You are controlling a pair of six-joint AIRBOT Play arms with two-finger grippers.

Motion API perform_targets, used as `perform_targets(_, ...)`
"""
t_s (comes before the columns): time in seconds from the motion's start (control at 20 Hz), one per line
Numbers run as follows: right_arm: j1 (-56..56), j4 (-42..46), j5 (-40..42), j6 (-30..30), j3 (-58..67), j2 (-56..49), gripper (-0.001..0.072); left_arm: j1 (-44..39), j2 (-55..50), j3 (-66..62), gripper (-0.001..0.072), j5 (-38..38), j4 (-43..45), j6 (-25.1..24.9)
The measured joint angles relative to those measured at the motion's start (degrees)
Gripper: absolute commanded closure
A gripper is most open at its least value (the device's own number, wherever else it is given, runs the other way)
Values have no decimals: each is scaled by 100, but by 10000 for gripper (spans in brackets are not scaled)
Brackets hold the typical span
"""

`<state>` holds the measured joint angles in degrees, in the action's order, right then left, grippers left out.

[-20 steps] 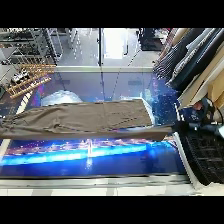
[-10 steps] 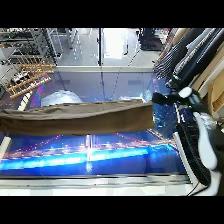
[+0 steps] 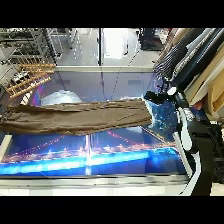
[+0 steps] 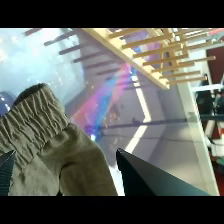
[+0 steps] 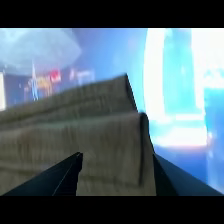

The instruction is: Fold the clothes and pants, and hang the long-sleeved shirts on hangers.

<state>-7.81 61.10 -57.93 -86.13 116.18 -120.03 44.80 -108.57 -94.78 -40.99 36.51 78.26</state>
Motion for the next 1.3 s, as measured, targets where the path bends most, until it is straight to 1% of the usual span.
perform_targets(0.05, -72, -39, -310, 2, -94, 109, 258, 74, 50, 0, 16, -280, 105, -96)
perform_targets(0.1, -133, -74, -599, 31, -236, 249, 258, 153, 127, 0, 23, -605, 326, -166)
perform_targets(0.25, -247, -295, -1335, 225, -1143, 916, 243, 343, 367, 0, 23, -1801, 1598, -103)
perform_targets(0.35, -284, -505, -1532, 284, -2052, 1443, 235, 385, 433, 7, 23, -2500, 2323, 15)
perform_targets(0.4, -295, -623, -1541, 306, -2524, 1672, 203, 382, 433, 17, 23, -2752, 2577, 98)
perform_targets(0.45, -302, -780, -1493, 306, -3016, 1893, 199, 367, 422, 24, 23, -2900, 2750, 179)
perform_targets(0.6, -310, -1390, -988, 315, -4100, 2251, 198, 247, 337, 42, 23, -2990, 3082, 466)
perform_targets(0.7, -295, -1759, -579, 323, -4457, 2332, 199, 140, 280, 44, 23, -2791, 3165, 640)
perform_targets(0.8, -256, -2041, -162, 323, -4658, 2343, 199, 39, 212, 44, 23, -2533, 3187, 756)
perform_targets(1.05, -138, -2293, 402, 251, -4828, 2170, 200, -142, -26, 44, 29, -2044, 3156, 914)
perform_targets(1.1, -105, -2343, 496, 214, -4837, 2133, 200, -164, -68, 44, 118, -1963, 3117, 935)
perform_targets(1.15, -59, -2420, 636, 195, -4841, 2096, 201, -184, -109, 44, 234, -1875, 3097, 999)
perform_targets(1.2, -9, -2492, 765, 157, -4846, 2059, 212, -197, -146, 44, 293, -1803, 3080, 1073)
perform_targets(1.25, 50, -2553, 918, 151, -4846, 2015, 219, -212, -184, 44, 305, -1722, 3071, 1182)
perform_targets(1.3, 109, -2603, 1060, 149, -4830, 1967, 246, -227, -216, 44, 443, -1652, 3058, 1274)
